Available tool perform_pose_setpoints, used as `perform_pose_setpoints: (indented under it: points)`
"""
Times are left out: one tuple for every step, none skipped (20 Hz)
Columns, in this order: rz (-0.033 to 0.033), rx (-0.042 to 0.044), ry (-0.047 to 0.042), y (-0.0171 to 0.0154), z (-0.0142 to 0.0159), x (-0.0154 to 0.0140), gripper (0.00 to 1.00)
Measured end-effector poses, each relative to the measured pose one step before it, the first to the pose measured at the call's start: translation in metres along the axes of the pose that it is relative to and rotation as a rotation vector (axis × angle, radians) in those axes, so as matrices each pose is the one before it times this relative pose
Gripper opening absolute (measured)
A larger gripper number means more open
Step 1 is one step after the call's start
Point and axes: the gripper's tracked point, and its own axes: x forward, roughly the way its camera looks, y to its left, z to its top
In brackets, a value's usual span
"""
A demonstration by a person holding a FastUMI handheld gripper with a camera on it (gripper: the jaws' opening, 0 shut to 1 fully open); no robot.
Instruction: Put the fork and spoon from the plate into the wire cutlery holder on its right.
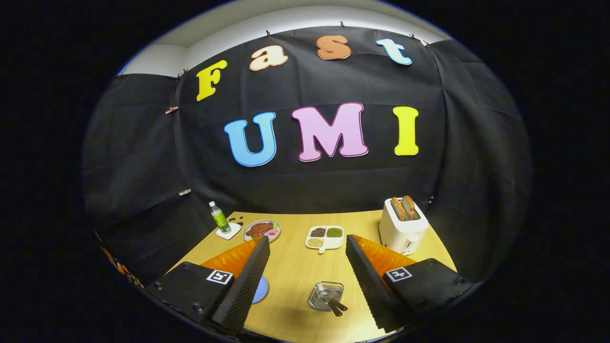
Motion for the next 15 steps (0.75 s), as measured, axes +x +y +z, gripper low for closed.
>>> perform_pose_setpoints:
  points:
    - [-0.00205,-0.00565,0.00172,-0.00028,-0.00081,-0.0006,1.0]
    - [0.00032,-0.00126,-0.00188,0.00045,0.00107,-0.00072,1.0]
    - [0.00051,0.00046,-0.00097,0.00089,0.00079,-0.0006,1.0]
    - [0.00141,-0.00033,-0.0026,0.00126,0.00217,-0.0004,1.0]
    - [-0.00301,-0.00094,-0.00098,-0.00168,0.00049,0.00059,1.0]
    - [-0.0008,-0.00041,0.00118,-0.00029,0.0001,-0.00043,1.0]
    - [-0.00236,0.00058,-0.00288,-0.00048,0.00153,0.00006,1.0]
    - [-0.00131,0.00186,-0.00131,-0.00053,0.00198,0.00072,1.0]
    - [-0.00002,0.00207,-0.00259,0.00031,0.00176,0.00066,1.0]
    - [-0.00014,-0.00031,-0.00253,0.00073,0.00147,0.00016,0.99]
    - [0.00028,-0.00457,-0.00372,0.00017,0.00146,-0.00005,0.99]
    - [-0.00135,-0.00792,-0.00247,-0.00028,0.00146,0.00207,1.0]
    - [0.0,-0.00695,-0.00032,0.00038,0.00039,0.00025,0.99]
    - [0.0035,-0.00247,-0.00102,0.00164,0.0007,0.00014,0.99]
    - [0.00493,-0.00219,-0.00035,0.00272,0.00124,-0.00062,0.99]
